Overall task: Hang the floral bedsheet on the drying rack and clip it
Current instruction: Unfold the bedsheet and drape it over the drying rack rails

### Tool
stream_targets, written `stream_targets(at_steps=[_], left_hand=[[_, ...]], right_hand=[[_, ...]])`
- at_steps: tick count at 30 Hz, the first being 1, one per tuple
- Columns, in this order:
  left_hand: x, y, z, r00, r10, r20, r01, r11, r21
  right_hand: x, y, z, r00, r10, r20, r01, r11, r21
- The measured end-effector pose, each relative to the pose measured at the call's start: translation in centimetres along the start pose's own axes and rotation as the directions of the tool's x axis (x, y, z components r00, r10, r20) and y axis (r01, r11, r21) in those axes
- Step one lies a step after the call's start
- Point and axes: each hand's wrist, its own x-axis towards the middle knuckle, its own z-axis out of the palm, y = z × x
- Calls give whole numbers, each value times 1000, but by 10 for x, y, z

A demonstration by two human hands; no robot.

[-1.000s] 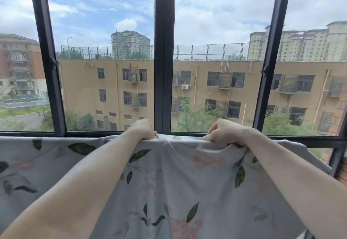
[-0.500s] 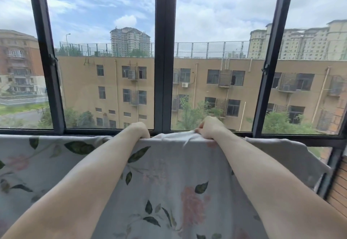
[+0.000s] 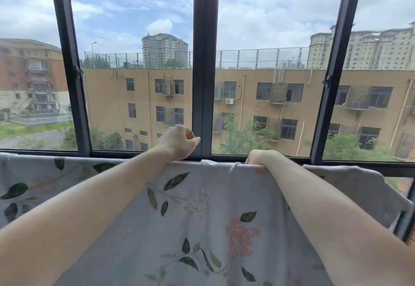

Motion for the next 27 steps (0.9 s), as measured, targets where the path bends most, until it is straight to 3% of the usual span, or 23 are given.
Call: stream_targets(at_steps=[4,6,8,10,14,18,22,27], left_hand=[[-46,-3,-18,977,67,203,-102,981,167],[-56,-12,-22,957,48,287,-110,973,204],[-57,-21,-25,955,59,290,-125,969,213],[-55,-27,-25,963,75,260,-137,964,227],[-55,-31,-23,974,89,209,-139,960,242],[-58,-34,-22,976,97,192,-153,943,297],[-64,-37,-23,972,125,199,-184,932,312],[-68,-56,-35,971,67,228,-140,936,323]], right_hand=[[-8,10,-5,996,-72,-50,79,983,163],[-14,12,-11,973,-114,-200,176,930,324],[-24,10,-19,927,-148,-346,304,835,458],[-43,3,-25,890,-211,-404,409,761,503],[-86,-9,-18,842,-346,-414,515,746,423],[-103,-8,10,806,-404,-433,531,816,228],[-106,-9,32,764,-386,-517,481,875,57],[-106,-19,36,768,-339,-543,433,900,51]])
